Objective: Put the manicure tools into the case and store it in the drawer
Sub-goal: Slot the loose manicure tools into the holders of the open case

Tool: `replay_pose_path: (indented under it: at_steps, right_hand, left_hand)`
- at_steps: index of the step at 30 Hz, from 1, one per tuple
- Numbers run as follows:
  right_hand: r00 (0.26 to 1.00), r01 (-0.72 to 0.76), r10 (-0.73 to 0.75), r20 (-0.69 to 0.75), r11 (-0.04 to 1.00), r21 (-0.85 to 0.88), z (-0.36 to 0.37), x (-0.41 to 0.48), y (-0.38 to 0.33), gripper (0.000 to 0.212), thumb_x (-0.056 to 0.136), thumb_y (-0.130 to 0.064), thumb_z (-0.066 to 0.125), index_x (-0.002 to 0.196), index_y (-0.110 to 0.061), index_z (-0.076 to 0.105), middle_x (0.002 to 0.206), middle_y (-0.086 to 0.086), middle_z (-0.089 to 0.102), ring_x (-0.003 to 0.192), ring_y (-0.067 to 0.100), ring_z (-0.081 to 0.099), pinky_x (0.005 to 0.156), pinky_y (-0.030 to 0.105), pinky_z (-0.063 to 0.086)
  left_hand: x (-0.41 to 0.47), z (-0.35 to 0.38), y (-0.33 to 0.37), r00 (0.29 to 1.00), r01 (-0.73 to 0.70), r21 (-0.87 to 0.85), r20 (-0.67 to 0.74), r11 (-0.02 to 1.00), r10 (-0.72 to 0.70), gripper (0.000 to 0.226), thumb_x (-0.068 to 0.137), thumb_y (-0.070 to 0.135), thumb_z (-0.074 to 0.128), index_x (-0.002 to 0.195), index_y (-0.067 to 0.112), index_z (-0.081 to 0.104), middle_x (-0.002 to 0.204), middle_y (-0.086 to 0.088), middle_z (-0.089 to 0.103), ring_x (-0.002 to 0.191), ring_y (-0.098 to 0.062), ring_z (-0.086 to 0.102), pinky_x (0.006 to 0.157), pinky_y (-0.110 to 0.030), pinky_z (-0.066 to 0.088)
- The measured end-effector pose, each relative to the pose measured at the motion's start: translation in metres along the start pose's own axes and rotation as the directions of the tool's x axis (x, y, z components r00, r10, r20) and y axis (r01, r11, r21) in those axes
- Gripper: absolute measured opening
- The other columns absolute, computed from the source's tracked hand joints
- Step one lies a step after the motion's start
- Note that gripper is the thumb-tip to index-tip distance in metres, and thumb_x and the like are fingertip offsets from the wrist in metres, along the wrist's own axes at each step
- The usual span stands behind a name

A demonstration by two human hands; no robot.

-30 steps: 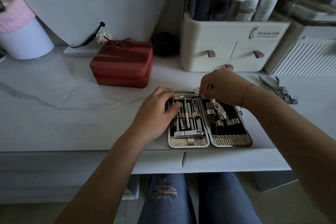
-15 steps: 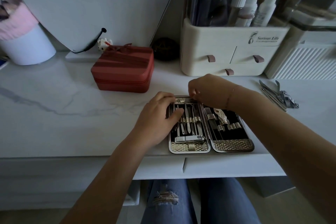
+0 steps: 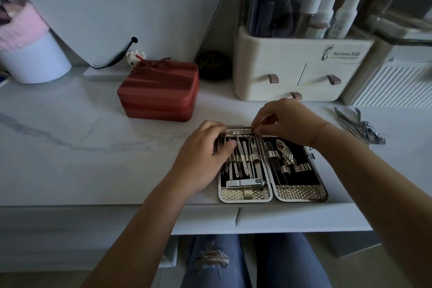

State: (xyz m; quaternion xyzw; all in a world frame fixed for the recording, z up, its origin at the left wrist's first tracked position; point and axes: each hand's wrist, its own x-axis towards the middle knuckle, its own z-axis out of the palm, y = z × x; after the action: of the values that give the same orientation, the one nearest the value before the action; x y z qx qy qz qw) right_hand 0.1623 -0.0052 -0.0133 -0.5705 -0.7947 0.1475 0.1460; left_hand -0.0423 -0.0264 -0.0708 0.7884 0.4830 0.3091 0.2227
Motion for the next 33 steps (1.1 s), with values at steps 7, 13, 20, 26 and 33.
replay_pose_path:
  at_steps: [7,13,20,26,33]
  right_hand:
    - [0.999,0.031,-0.034,-0.025,0.995,-0.098,0.008,0.008,-0.006,0.006,0.079,-0.02,0.071,0.083,-0.018,0.073,0.075,-0.011,0.061,0.065,0.001,0.053,0.064,0.012,0.043]
    - [0.998,0.047,-0.052,-0.039,0.991,-0.121,0.016,0.013,-0.006,0.007,0.081,-0.022,0.068,0.084,-0.018,0.072,0.082,-0.004,0.067,0.072,0.008,0.056,0.07,0.021,0.046]
    - [0.995,0.086,-0.09,-0.032,0.989,-0.122,0.026,0.019,-0.009,0.01,0.081,-0.023,0.066,0.088,-0.017,0.071,0.088,-0.002,0.067,0.078,0.008,0.053,0.077,0.024,0.046]
    - [0.987,0.066,-0.066,-0.147,0.998,-0.008,0.023,0.01,-0.004,0.008,0.078,-0.02,0.072,0.085,-0.017,0.072,0.086,-0.001,0.066,0.076,0.01,0.057,0.072,0.021,0.045]
    - [0.964,0.018,0.01,-0.267,0.995,0.101,0.015,-0.013,0.013,0.015,0.082,-0.026,0.068,0.095,-0.022,0.071,0.087,-0.003,0.06,0.075,0.006,0.056,0.07,0.013,0.043]
  left_hand:
    - [-0.001,0.0,0.0,1.0,0.002,-0.01,-0.002,1.0,-0.002,0.044,0.091,0.041,0.051,0.128,0.017,0.052,0.128,0.013,0.048,0.118,-0.003,0.045,0.099,-0.02,0.035]
    - [0.0,0.0,0.002,1.0,-0.004,-0.002,-0.015,1.0,0.004,0.044,0.091,0.039,0.053,0.127,0.015,0.053,0.128,0.01,0.049,0.117,-0.004,0.046,0.095,-0.017,0.033]
    - [0.0,0.0,0.001,1.0,0.0,-0.008,-0.021,1.0,0.0,0.044,0.09,0.04,0.053,0.127,0.016,0.053,0.127,0.01,0.05,0.116,-0.004,0.047,0.094,-0.017,0.033]
    - [0.0,0.0,-0.001,1.0,-0.003,-0.042,-0.031,0.999,0.001,0.04,0.091,0.037,0.053,0.126,0.017,0.053,0.125,0.01,0.05,0.116,-0.005,0.047,0.096,-0.02,0.035]
    - [0.001,0.0,-0.002,1.0,-0.015,-0.064,-0.012,0.998,0.014,0.042,0.091,0.038,0.051,0.128,0.017,0.051,0.127,0.009,0.048,0.118,-0.006,0.045,0.099,-0.025,0.036]
